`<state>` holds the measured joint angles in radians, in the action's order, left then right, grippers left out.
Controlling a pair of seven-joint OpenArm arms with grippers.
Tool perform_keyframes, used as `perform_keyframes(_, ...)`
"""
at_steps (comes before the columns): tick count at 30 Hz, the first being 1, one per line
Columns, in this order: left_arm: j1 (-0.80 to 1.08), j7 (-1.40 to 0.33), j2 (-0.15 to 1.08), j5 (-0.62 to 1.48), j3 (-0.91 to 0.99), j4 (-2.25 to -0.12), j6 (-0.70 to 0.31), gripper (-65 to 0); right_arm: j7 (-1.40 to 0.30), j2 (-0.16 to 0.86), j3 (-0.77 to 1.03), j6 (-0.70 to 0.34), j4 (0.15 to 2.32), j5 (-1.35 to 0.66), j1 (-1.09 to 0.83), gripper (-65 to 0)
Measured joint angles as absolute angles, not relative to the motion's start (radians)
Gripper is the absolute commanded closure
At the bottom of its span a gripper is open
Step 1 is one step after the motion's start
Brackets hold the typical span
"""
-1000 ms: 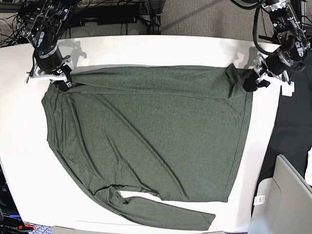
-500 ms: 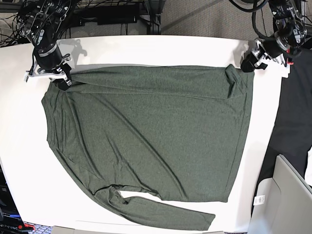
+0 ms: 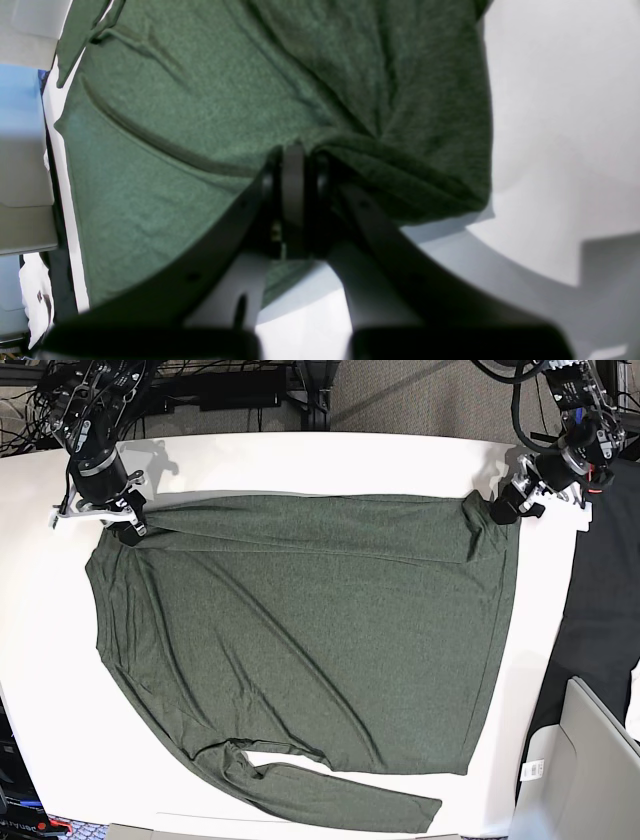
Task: Fold the T-shirt properly
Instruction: 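Slide both grippers along the shoulder edge toward each other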
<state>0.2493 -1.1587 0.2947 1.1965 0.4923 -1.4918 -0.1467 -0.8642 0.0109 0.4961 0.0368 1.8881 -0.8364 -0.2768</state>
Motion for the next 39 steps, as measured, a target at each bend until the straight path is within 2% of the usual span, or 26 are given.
perform_keyframes(9,0.209,-1.150,0.296,1.188,0.385,-1.492,-0.147,-24.2,-0.864,0.004,0.496,0.037,1.889,-0.836,-0.277,-1.2)
perform_keyframes(11,0.207,-1.147,0.295,1.177,0.380,-1.492,-0.146,-19.7,-0.864,-0.004,0.496,0.037,1.889,-0.836,-0.277,-1.2)
perform_keyframes(15,0.209,-1.154,0.297,1.159,0.381,-1.489,-0.139,-2.0,-0.864,-0.009,0.496,0.037,1.889,-0.836,-0.279,-1.2)
perform_keyframes(16,0.210,-1.155,0.297,1.153,0.382,-1.489,-0.139,0.0,-0.863,-0.009,0.496,0.037,1.889,-0.836,-0.282,-1.2)
perform_keyframes(22,0.231,-1.151,0.297,1.167,0.385,-1.489,-0.140,0.0,-0.864,-0.006,0.496,0.036,1.901,-0.836,-0.309,-2.0)
perform_keyframes(30,0.244,-1.155,0.299,1.178,0.387,-1.491,-0.146,0.0,-0.864,-0.006,0.500,0.041,1.903,-0.867,-0.349,-21.9)
perform_keyframes(35,0.244,-1.155,0.300,1.178,0.387,-1.491,-0.146,0.0,-0.866,-0.003,0.503,0.041,1.903,-0.919,-0.360,-27.3)
perform_keyframes(39,0.244,-1.155,0.299,1.178,0.387,-1.491,-0.147,0.0,-0.867,0.002,0.503,0.040,1.904,-0.923,-0.371,-28.1)
